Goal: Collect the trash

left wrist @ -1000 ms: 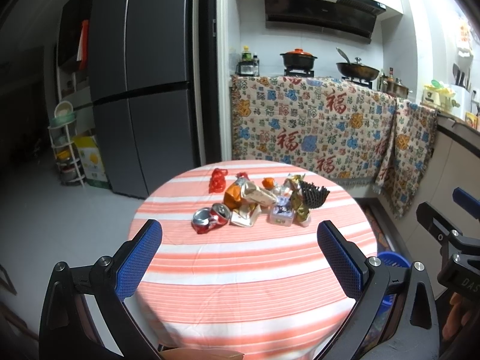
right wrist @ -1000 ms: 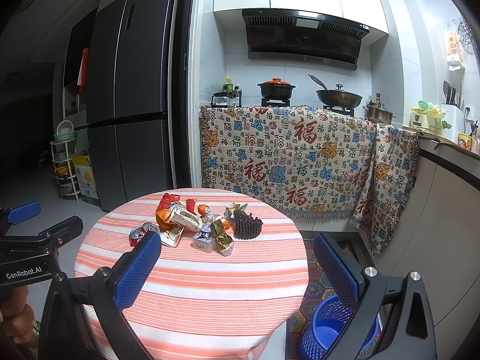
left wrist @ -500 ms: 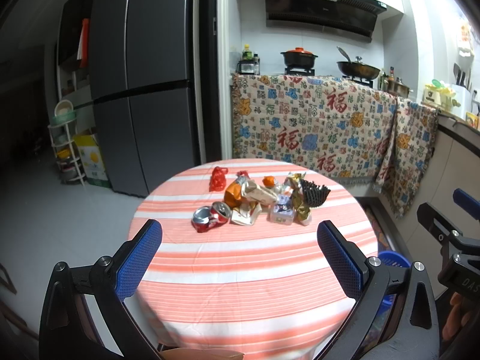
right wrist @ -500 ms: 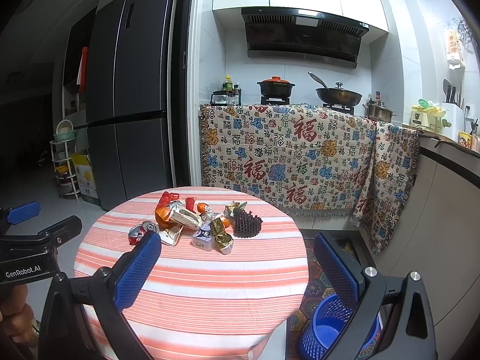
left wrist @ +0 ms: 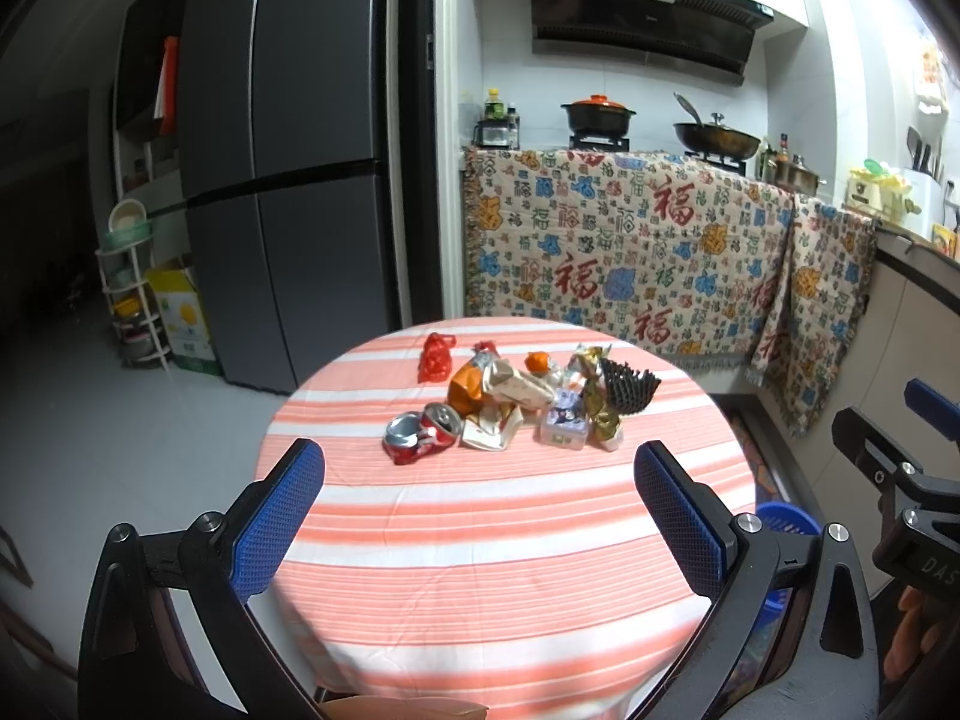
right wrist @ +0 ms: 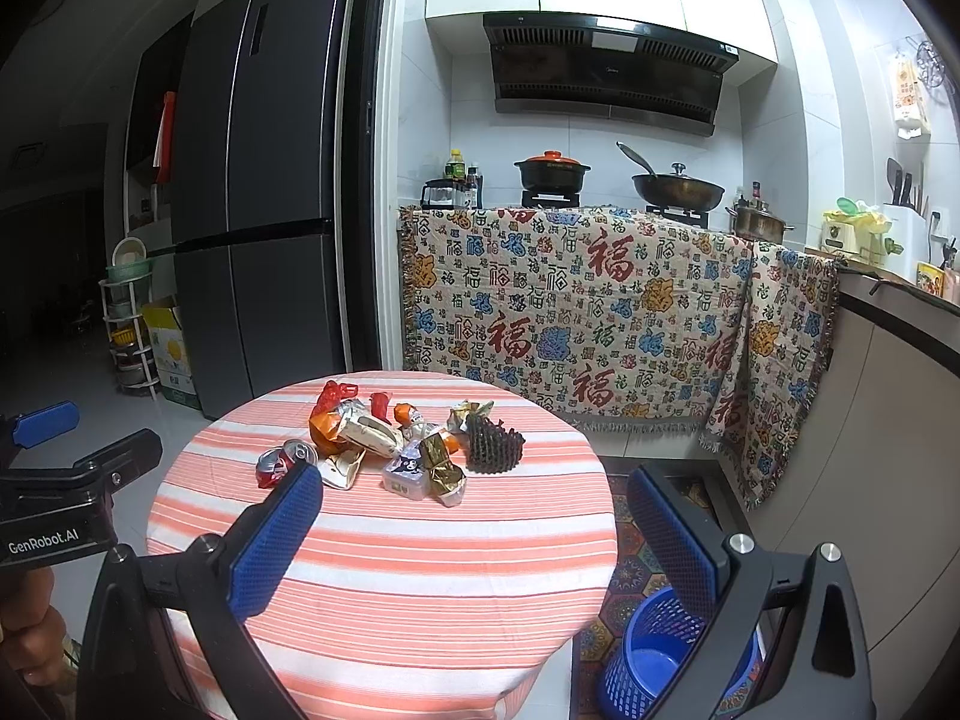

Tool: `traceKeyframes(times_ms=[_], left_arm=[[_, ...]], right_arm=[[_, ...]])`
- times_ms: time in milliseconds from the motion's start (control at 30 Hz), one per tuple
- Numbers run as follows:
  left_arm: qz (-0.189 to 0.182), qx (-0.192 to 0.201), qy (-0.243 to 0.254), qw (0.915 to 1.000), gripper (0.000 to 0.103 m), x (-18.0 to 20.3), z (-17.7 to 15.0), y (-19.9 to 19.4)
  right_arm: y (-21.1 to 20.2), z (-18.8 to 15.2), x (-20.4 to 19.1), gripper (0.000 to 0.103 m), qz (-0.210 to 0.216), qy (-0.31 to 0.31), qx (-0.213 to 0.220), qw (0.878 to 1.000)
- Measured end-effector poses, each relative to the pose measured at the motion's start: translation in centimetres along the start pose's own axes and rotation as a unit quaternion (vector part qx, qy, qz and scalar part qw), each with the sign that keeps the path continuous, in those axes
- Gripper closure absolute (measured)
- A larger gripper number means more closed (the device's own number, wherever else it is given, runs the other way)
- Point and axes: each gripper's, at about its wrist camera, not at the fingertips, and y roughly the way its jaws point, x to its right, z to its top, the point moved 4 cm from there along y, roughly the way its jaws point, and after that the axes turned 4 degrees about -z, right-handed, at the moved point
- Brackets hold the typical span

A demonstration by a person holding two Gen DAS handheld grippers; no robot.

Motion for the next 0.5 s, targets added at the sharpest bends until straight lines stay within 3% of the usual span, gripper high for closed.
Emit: traceKeyframes(times_ms=[500], left_arm=[[0.000,-0.003,-0.002,1.0000,0.000,0.07,-0.27,0.03]], right_arm=[[0.10,-0.29,-0.18,0.000,0.000,-0.001,-0.003,1.000]])
